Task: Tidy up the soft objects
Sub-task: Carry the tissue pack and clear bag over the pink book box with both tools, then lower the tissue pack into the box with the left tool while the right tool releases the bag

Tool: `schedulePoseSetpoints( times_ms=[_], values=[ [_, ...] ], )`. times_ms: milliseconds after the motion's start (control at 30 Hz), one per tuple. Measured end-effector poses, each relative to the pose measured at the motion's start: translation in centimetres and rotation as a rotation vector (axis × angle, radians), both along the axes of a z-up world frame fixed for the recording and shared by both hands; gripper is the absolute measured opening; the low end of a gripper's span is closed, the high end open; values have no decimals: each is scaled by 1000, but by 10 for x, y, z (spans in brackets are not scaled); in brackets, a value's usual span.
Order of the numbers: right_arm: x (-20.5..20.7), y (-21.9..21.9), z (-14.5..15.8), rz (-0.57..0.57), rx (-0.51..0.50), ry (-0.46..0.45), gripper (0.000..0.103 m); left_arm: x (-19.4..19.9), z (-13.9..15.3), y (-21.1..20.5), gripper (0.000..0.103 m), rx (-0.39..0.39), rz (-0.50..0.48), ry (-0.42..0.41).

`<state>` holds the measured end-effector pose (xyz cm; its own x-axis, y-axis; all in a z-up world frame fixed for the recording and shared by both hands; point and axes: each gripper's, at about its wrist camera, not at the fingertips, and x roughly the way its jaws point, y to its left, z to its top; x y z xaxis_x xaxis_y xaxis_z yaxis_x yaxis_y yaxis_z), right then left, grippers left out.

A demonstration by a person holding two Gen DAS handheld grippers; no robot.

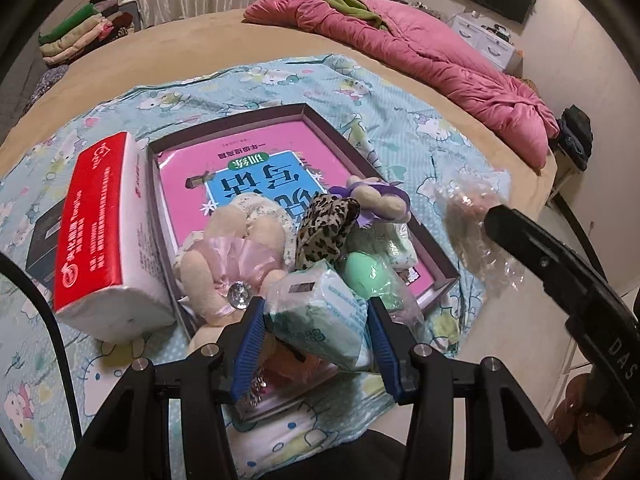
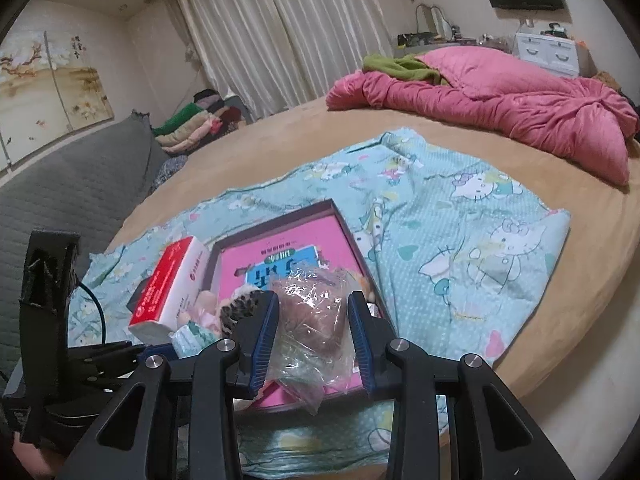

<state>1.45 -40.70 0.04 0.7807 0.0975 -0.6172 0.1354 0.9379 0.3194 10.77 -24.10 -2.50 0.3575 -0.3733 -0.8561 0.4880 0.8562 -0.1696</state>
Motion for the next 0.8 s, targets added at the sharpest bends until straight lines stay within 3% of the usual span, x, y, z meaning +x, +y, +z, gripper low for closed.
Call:
schedulePoseSetpoints(
  times_ms=[800],
  values=[
    [31,0,-42,6,-14,58,37,23,-30,-3,51,-9,9,54]
  ],
)
